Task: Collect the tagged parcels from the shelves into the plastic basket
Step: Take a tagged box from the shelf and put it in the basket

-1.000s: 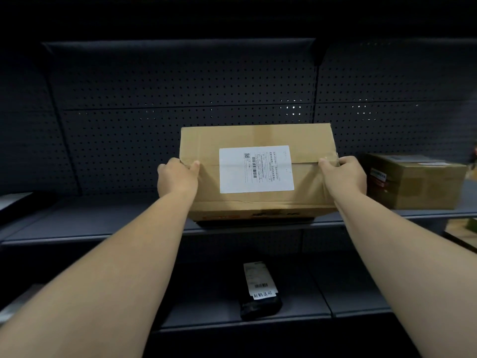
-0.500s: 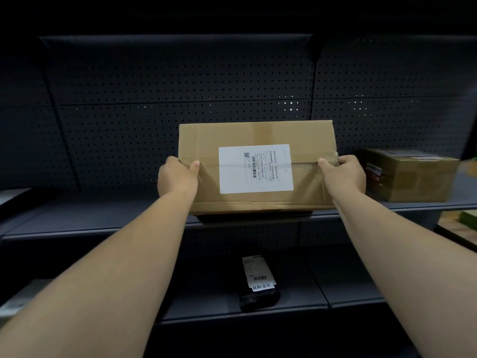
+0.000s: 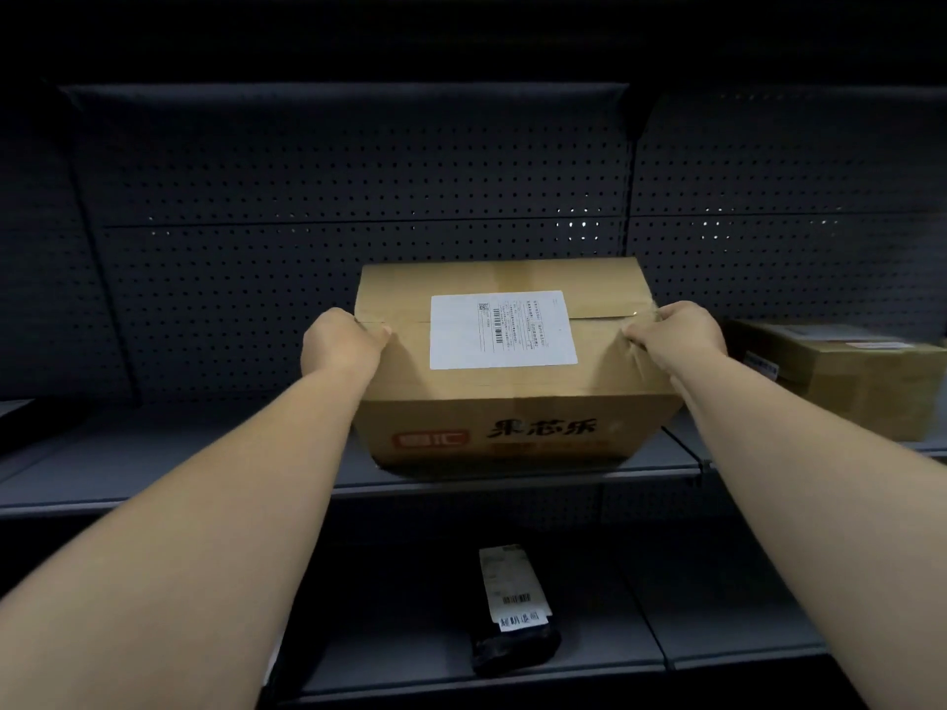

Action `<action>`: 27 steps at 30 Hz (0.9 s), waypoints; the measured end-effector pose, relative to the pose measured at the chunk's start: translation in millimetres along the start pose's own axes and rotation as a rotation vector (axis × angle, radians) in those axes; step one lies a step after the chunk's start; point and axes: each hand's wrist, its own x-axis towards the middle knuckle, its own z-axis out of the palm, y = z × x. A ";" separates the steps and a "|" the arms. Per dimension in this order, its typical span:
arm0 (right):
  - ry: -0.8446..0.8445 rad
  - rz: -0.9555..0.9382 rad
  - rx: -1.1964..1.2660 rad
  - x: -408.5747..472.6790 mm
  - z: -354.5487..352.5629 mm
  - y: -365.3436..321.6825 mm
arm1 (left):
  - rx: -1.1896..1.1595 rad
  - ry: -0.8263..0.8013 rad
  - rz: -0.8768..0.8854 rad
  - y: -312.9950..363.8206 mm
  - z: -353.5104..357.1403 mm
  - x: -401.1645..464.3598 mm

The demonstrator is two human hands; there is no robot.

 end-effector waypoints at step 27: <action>-0.325 0.020 -0.310 110.7 42.4 -23.0 | 0.115 -0.181 -0.141 26.2 44.5 88.4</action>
